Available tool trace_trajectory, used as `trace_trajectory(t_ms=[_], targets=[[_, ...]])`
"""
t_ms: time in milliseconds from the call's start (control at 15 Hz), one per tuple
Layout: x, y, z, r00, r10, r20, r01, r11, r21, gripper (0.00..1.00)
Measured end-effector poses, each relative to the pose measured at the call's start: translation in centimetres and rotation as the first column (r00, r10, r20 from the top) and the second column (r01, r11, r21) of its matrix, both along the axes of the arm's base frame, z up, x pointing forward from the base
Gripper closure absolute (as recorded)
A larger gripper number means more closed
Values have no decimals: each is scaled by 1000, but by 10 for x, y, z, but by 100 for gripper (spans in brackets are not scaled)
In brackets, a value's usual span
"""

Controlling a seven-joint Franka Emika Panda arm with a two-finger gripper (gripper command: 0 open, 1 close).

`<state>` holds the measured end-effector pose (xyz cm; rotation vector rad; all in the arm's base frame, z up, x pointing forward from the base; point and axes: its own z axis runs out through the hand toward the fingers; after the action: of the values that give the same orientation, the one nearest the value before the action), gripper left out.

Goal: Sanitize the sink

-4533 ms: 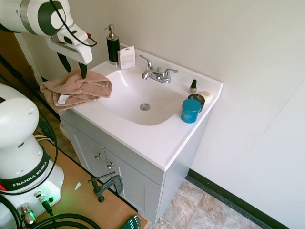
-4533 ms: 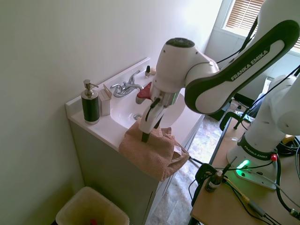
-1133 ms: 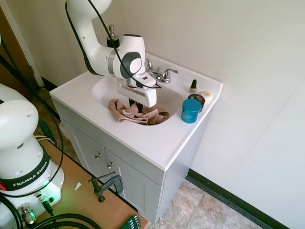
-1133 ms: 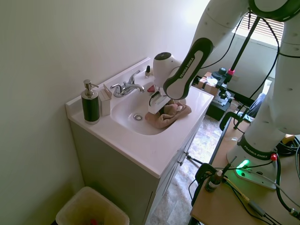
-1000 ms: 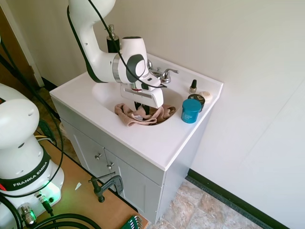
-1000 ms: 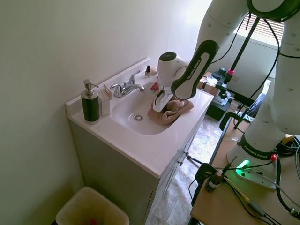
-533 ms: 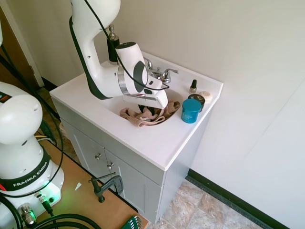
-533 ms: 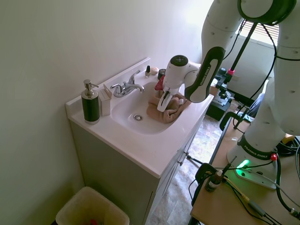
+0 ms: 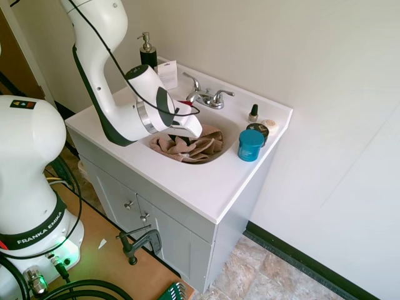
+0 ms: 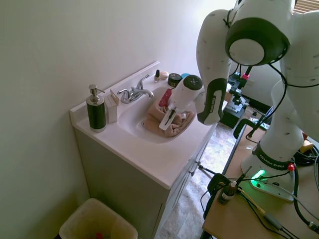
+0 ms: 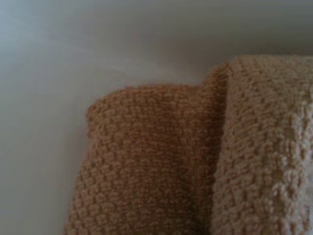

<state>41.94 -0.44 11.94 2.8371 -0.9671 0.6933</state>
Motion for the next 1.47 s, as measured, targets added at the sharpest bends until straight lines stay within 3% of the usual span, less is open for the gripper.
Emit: trace_trajectory(t_ms=[333, 667, 933, 1267, 1467], targets=[[9, 16, -7, 993, -117, 31, 115, 991, 71, 100], [32, 52, -4, 969, -245, -33, 247, 951, 187, 100], [41, 83, 7, 929, -349, -125, 370, 886, 280, 100], [42, 98, 20, 884, -420, -204, 467, 806, 363, 100], [38, 116, 39, 847, -472, -247, 532, 741, 409, 100]])
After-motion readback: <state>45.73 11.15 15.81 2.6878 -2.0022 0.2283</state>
